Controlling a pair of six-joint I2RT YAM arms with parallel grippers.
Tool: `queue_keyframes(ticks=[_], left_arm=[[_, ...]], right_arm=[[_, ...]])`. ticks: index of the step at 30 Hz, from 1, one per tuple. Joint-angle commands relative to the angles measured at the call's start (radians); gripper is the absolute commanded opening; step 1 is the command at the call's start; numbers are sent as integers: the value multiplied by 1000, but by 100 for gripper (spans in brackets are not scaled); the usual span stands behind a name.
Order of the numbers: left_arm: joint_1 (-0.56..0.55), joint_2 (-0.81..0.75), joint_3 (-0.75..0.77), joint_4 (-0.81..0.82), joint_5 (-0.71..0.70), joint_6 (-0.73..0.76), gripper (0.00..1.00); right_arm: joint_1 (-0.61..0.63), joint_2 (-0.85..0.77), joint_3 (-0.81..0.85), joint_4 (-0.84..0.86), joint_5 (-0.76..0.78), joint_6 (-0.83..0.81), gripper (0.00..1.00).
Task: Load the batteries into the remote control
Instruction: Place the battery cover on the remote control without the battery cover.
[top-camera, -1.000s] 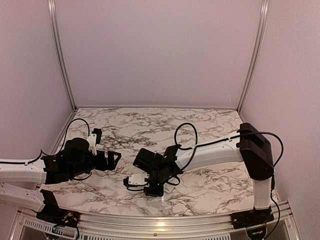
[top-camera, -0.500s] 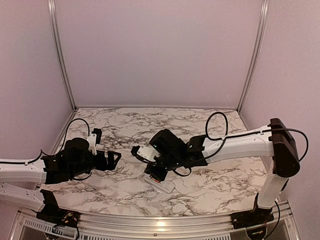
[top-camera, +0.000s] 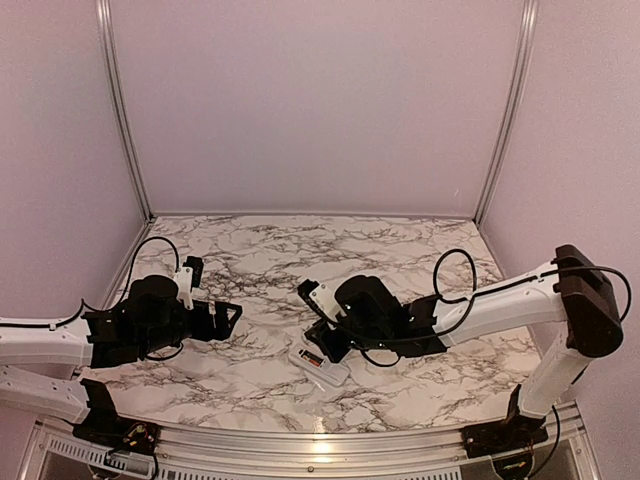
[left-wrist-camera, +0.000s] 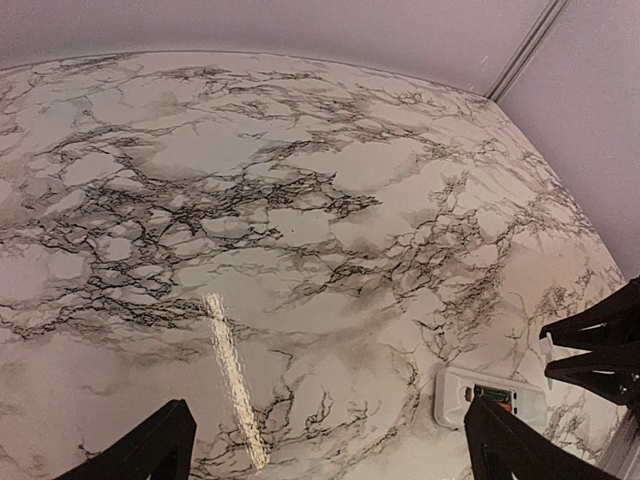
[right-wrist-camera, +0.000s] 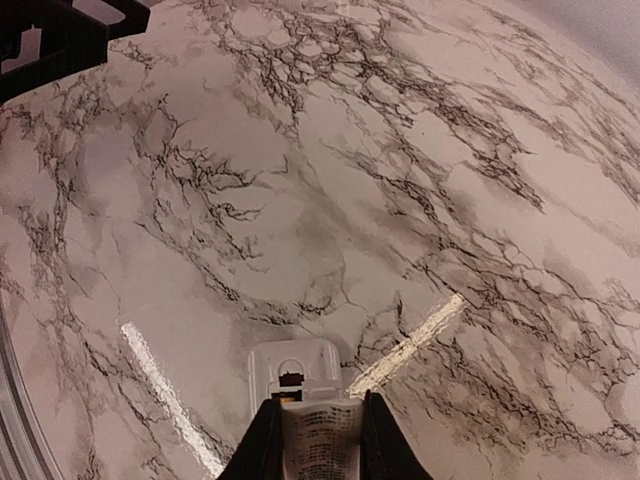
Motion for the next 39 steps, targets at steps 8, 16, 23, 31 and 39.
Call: queue_keyframes(ticks=[8, 16, 23, 31, 39], left_arm=[[8, -3, -11, 11, -12, 7, 99], [8, -7, -11, 6, -13, 9, 99], [8, -6, -11, 4, -12, 10, 99], [8, -2, -9, 1, -10, 7, 99], [9, -5, -5, -4, -10, 12, 99]], right_arm=[[16, 13, -51, 169, 26, 55, 7], [28, 44, -66, 185, 25, 48, 6], [31, 65, -91, 219, 9, 44, 6], [36, 93, -90, 235, 1, 46, 6], [39, 105, -100, 243, 0, 53, 6]])
